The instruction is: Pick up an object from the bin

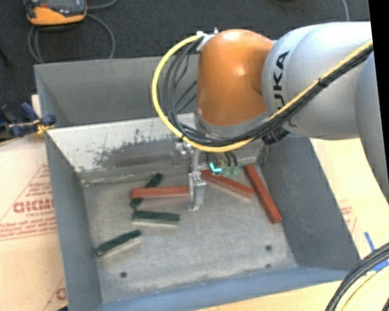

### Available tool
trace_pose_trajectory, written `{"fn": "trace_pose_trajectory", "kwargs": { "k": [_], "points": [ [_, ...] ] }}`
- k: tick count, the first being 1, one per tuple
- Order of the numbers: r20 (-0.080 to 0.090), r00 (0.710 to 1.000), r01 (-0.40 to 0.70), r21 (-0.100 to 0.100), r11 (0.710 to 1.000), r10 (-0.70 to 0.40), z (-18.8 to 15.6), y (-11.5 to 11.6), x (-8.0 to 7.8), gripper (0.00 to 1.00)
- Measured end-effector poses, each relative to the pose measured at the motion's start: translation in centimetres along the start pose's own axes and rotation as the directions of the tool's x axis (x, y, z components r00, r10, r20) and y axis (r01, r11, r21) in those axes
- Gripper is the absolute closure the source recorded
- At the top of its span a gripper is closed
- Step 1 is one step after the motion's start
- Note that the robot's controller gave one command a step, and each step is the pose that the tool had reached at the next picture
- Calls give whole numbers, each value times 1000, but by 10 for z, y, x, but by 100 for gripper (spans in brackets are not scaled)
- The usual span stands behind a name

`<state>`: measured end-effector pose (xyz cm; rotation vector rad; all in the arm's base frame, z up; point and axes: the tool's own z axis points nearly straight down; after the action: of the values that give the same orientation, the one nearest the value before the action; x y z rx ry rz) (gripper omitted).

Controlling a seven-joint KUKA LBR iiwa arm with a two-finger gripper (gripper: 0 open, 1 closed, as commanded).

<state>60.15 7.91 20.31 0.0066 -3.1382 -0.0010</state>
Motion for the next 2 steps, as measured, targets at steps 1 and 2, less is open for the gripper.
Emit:
{"fn": "trace_pose_trajectory", "kwargs": {
  "k": [1, 2],
  "points": [
    [8, 1000, -2, -1, 1000, 2, -5, 0, -2, 0],
    [12, 1000, -4, -1, 1000, 4, 75, 17, -3, 0]
  ]
}}
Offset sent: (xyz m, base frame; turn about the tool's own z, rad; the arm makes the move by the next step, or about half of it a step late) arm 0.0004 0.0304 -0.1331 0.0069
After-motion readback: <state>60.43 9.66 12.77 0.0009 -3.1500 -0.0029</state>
